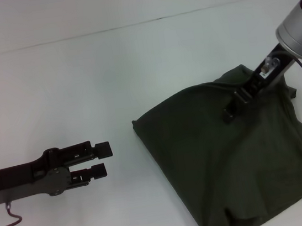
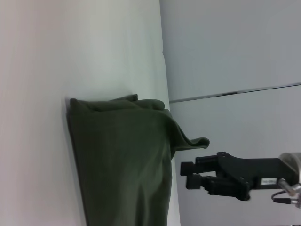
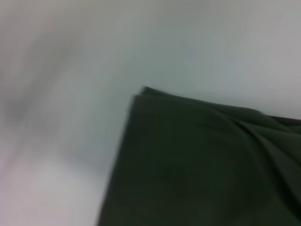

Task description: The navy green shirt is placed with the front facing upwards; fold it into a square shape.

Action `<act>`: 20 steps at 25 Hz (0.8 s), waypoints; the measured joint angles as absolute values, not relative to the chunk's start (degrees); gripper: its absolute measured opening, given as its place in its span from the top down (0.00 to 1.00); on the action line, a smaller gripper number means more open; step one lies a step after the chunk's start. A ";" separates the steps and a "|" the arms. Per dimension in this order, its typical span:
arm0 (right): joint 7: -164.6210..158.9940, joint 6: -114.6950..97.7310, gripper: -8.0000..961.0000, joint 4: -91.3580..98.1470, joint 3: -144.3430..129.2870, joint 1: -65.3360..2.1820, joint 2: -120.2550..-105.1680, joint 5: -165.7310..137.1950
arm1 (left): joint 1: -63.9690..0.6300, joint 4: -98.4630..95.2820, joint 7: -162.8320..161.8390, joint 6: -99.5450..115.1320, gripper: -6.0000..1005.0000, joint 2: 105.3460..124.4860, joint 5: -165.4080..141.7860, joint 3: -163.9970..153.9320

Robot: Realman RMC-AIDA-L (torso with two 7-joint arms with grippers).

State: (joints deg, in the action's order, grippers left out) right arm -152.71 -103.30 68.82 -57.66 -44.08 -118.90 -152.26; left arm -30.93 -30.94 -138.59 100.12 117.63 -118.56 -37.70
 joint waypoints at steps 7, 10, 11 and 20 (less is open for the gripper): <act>-153.28 -100.05 0.60 69.33 -57.85 -43.92 -119.29 -160.21 | -30.92 -30.94 -138.63 100.18 0.21 117.78 -118.50 -37.70; -153.36 -97.70 0.60 69.51 -57.85 -43.76 -119.40 -161.87 | -30.79 -30.94 -138.67 100.20 0.21 117.85 -118.53 -37.71; -153.45 -96.67 0.59 69.51 -57.85 -43.67 -119.40 -162.18 | -30.75 -30.94 -138.67 100.20 0.21 117.87 -118.53 -37.71; -154.88 -92.00 0.59 73.23 -57.92 -42.52 -119.50 -163.18 | -30.82 -30.94 -138.69 100.15 0.21 117.78 -118.70 -37.71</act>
State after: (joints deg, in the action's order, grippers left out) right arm -154.88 -92.00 73.23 -57.92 -42.52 -119.50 -163.18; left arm -30.82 -30.94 -138.69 100.15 117.78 -118.70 -37.71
